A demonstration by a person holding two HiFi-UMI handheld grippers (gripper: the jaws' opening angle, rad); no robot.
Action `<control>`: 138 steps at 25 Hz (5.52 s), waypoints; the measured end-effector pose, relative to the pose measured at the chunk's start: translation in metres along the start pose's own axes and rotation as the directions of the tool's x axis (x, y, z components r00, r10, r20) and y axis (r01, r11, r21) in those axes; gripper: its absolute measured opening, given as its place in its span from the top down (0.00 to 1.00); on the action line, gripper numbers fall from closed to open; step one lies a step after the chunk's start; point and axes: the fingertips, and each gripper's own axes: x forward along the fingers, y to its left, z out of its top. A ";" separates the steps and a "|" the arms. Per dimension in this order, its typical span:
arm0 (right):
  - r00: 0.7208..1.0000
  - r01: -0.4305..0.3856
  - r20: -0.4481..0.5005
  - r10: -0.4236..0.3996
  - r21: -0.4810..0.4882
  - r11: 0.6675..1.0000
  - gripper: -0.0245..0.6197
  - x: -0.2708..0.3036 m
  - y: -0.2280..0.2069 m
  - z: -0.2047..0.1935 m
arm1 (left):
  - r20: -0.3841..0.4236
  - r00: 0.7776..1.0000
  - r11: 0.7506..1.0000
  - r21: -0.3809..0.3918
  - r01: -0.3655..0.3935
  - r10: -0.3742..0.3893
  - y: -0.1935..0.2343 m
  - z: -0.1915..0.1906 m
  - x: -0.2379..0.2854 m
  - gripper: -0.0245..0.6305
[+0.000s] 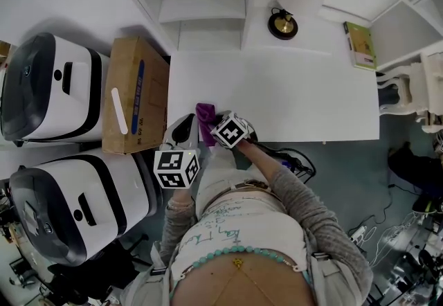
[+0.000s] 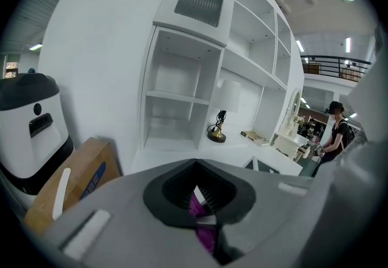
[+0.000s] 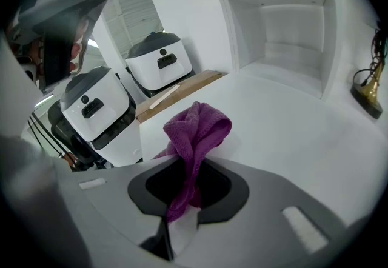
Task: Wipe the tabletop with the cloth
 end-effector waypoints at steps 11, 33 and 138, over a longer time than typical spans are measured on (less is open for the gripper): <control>1.000 0.020 -0.007 -0.020 0.026 0.999 0.83 -0.017 -0.016 -0.017 | 0.002 0.999 0.999 0.018 0.036 -0.036 -0.023 0.007 0.014 0.96; 0.998 0.055 0.004 -0.057 0.133 0.990 0.83 -0.054 -0.050 -0.055 | -0.018 0.994 0.991 0.077 0.111 -0.110 -0.081 0.012 0.035 0.96; 0.985 0.174 -0.057 -0.165 0.245 0.954 0.83 -0.210 -0.179 -0.232 | -0.056 0.973 0.959 0.164 0.230 -0.224 -0.306 -0.003 0.089 0.96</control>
